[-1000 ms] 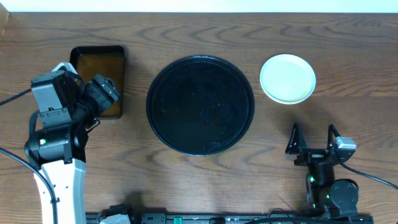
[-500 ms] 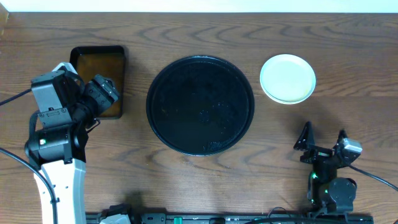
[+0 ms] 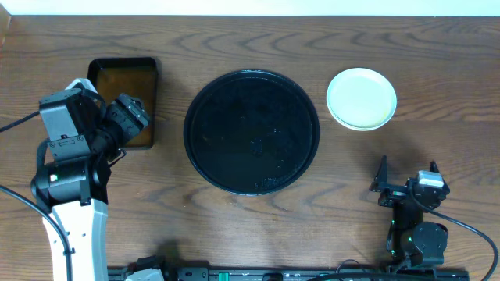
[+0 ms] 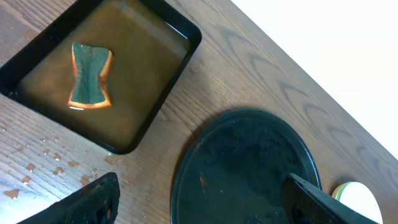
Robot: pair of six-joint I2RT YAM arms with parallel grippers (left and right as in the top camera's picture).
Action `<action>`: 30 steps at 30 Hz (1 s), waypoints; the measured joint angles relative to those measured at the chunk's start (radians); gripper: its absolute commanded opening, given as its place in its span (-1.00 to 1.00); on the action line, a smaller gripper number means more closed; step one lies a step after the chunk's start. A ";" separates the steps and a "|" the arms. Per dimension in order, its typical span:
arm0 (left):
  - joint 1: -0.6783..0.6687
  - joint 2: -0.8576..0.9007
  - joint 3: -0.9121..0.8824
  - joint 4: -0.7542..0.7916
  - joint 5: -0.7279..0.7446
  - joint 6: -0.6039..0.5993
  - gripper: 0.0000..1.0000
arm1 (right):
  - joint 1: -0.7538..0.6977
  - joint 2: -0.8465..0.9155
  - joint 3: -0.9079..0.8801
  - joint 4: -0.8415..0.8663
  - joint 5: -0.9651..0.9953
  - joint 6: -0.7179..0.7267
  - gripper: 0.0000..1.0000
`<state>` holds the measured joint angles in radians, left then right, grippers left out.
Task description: Clean dirty plates on tray and stack at the side
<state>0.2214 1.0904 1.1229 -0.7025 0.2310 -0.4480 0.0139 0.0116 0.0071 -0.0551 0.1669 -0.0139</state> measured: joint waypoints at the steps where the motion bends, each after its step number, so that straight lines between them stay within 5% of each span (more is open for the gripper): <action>1: 0.000 0.000 0.000 0.000 0.000 0.000 0.66 | 0.000 0.000 0.000 0.000 0.000 -0.007 0.99; 30: 0.000 0.000 0.000 0.000 0.000 0.000 0.67 | 0.000 0.000 0.000 0.000 -0.010 -0.035 0.99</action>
<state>0.2218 1.0904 1.1229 -0.7029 0.2310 -0.4480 0.0139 0.0120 0.0071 -0.0551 0.1574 -0.0486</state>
